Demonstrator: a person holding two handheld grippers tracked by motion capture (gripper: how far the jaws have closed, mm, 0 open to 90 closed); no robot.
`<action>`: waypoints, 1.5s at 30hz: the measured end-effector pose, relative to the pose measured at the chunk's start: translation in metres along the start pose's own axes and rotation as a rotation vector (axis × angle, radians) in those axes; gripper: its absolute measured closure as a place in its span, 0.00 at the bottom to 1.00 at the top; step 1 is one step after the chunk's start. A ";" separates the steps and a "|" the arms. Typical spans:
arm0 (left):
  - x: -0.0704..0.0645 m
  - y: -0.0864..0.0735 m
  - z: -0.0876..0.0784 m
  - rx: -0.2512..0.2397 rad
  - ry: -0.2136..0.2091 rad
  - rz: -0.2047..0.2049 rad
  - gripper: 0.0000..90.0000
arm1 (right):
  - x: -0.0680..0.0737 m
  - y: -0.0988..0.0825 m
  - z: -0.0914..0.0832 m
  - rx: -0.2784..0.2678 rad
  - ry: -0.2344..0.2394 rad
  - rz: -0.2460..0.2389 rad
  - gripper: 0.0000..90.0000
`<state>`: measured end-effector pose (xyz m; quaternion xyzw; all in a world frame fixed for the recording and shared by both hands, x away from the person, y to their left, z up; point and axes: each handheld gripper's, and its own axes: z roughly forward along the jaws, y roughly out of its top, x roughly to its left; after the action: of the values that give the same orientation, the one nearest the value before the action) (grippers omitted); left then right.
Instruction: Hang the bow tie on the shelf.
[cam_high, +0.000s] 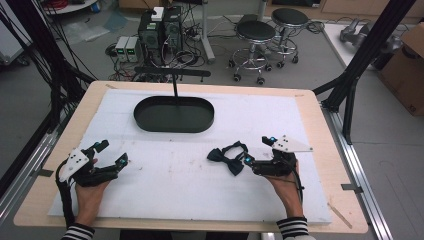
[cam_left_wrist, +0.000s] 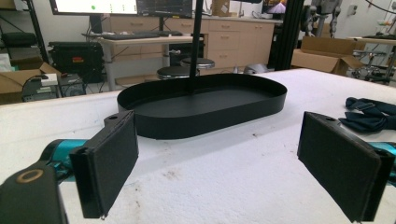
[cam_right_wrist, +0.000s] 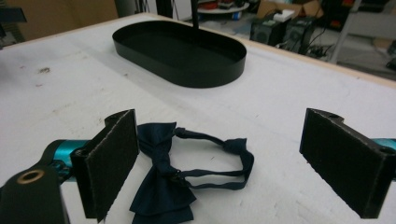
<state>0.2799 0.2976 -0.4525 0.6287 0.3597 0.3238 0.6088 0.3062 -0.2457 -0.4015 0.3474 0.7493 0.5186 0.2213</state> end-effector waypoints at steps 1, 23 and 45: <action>0.000 0.000 0.000 0.000 0.001 -0.001 0.14 | 0.000 0.000 0.000 0.000 0.000 0.000 0.12; 0.000 0.000 0.000 0.001 0.001 -0.002 0.15 | 0.006 0.026 0.037 0.293 0.077 -0.065 0.13; 0.001 0.000 0.000 0.002 0.000 -0.003 0.15 | 0.026 0.033 0.079 0.517 0.150 -0.131 0.34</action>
<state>0.2803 0.2981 -0.4524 0.6288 0.3610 0.3224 0.6086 0.3536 -0.1691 -0.3986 0.3037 0.8919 0.3191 0.1025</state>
